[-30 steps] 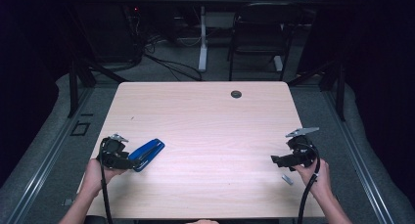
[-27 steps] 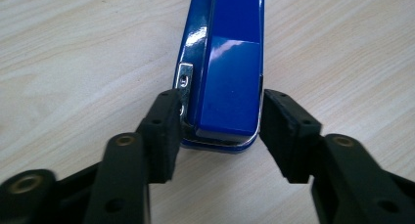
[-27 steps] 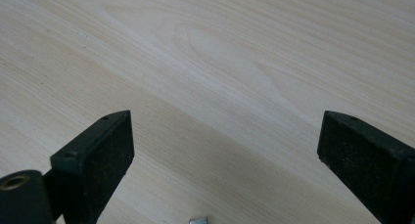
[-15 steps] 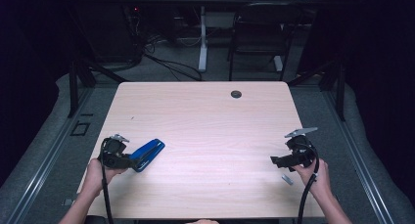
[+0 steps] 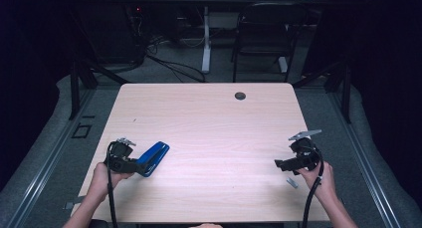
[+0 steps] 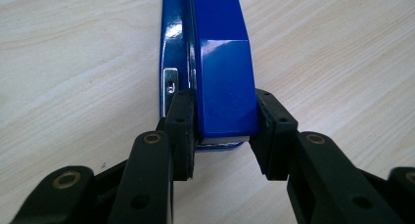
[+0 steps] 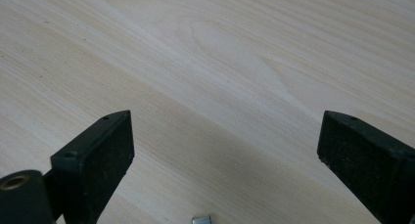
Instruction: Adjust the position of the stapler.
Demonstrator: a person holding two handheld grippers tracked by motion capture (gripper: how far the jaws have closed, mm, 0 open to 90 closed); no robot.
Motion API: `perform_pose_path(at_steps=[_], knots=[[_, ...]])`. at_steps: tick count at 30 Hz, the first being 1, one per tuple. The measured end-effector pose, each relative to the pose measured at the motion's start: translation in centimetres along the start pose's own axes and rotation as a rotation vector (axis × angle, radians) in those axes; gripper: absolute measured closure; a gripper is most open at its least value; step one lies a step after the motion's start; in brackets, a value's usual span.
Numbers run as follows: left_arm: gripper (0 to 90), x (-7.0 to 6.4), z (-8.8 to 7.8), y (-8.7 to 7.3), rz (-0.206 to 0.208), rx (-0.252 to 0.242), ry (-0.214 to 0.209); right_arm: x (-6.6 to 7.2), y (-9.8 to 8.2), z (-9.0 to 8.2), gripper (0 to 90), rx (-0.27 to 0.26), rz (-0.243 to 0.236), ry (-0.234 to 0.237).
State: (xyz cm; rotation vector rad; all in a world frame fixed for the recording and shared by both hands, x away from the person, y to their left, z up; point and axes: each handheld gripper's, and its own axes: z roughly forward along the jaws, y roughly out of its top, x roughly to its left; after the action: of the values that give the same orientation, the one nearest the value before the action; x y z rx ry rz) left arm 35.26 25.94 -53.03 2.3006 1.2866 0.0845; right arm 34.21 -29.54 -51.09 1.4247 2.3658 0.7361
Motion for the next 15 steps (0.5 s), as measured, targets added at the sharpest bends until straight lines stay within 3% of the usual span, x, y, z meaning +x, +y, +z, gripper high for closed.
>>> perform_pose_path(at_steps=[13, 15], knots=[[61.8, -1.6, 0.8, 0.6, 0.001, 0.014, -0.049, 0.1, 0.0, 0.0, 6.3, 0.005, -0.005, 0.004], [61.7, -2.0, 0.9, 0.8, 0.025, 0.024, -0.041, 0.1, 0.0, 0.0, 6.2, 0.007, -0.007, 0.005]])
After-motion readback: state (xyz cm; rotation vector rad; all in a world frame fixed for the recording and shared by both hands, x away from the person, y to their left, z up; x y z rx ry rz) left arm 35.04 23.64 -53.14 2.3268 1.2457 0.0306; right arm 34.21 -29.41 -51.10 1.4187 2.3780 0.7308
